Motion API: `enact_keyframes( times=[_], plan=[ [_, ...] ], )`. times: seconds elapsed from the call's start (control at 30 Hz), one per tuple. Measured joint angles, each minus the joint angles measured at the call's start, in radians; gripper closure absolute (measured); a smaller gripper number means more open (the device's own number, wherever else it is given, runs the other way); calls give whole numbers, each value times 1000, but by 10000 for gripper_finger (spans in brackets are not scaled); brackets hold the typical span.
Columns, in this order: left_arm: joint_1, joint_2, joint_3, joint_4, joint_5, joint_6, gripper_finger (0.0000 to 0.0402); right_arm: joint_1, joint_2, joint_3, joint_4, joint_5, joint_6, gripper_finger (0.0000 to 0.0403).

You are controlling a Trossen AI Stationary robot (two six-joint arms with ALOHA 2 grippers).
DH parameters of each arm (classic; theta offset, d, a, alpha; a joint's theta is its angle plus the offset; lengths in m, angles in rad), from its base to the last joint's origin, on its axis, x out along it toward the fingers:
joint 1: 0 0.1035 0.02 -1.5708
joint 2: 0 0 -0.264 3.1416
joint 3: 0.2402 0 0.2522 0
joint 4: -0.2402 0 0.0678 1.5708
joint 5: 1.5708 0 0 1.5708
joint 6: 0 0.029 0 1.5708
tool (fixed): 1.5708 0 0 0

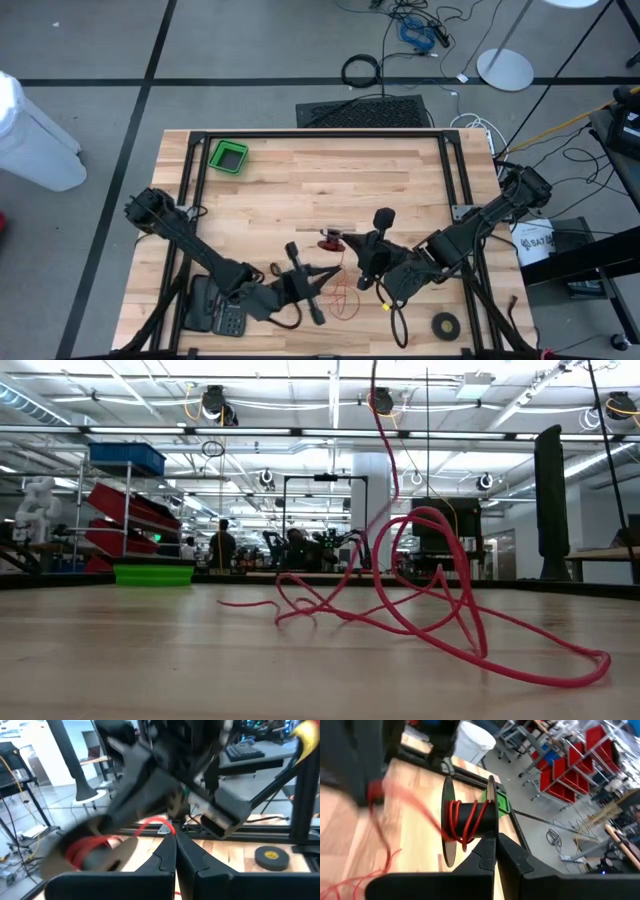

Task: Coil cords
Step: Coil the red wire into the spool

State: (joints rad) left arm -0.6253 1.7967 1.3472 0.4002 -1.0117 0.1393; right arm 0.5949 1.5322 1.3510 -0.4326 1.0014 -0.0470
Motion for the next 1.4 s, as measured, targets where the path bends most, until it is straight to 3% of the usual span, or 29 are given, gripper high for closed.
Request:
enact_keyframes(
  times=[0.23, 0.47, 0.8, 1.1, 1.4],
  plan=[
    [-53, -30, 0, -42, -94, 53, 400, 1, -4, 0, -45, -78, -29, 403],
    [-75, -47, 0, -80, -107, 59, 400, 13, -57, 0, -83, -211, 29, 403],
    [-80, -52, 0, -146, -94, 104, 400, 97, -130, 0, -98, -219, 88, 403],
    [-80, -52, 1, -234, -55, 105, 398, 149, -150, -1, -23, -218, 46, 403],
    [-80, -52, 1, -235, 9, 104, 346, 154, -152, -1, 0, -218, 33, 402]
  ],
)
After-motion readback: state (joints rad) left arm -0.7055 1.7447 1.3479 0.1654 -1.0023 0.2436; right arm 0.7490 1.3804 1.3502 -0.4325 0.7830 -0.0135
